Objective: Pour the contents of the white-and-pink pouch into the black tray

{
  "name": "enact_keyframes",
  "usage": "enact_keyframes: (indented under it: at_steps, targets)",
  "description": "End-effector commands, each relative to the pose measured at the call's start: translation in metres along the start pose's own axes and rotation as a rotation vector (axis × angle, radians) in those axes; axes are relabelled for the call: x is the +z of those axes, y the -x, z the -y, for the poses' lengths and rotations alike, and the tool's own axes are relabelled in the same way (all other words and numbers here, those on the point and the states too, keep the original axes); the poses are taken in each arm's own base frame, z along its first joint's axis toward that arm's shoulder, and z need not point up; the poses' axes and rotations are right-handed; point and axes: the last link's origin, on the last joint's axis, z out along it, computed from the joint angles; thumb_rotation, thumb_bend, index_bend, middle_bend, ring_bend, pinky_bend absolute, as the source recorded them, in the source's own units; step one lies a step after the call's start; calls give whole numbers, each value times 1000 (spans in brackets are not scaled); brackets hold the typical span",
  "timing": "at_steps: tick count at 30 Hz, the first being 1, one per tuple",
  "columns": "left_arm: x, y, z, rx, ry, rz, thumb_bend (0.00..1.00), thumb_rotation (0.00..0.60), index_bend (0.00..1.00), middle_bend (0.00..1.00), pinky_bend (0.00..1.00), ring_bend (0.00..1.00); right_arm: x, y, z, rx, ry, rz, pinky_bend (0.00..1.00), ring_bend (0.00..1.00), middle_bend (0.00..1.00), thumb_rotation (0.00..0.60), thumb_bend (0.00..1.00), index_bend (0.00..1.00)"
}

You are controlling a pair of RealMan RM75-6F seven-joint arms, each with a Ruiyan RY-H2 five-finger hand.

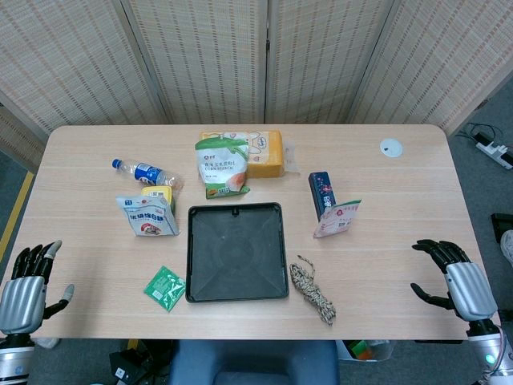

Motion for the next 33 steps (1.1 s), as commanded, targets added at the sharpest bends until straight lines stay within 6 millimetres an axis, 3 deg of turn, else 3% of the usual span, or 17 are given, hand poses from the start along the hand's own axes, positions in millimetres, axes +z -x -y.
enact_keyframes:
  at_steps: [1,7,10,16,22,33]
  targets:
    - [1,1,0,1,-1,1,396,600,50,131,0,99,1,0,0,0,-2,0,157,232,241,600,257,237]
    - [0,0,-2,0,3,-1,396,600,50,131,0,99,1,-1,1,2,-11,-15,205,251,241,600,256,237]
    - [-1,-1,-1,0,2,-3,396,600,50,131,0,99,0,-1,0,2,-7,-17,261,310,228,600,256,231]
    - [-3,-4,0,-1,4,-9,396,600,50,131,0,99,8,-1,4,-20,-21,-9,594,593,207,600,256,176]
    - [-4,-4,0,-6,2,-8,396,600,50,131,0,98,32,-3,11,-26,-39,27,734,755,207,600,256,155]
    - [-3,-1,0,-5,0,5,396,600,50,131,0,99,99,-2,12,0,0,78,761,811,172,600,256,114]
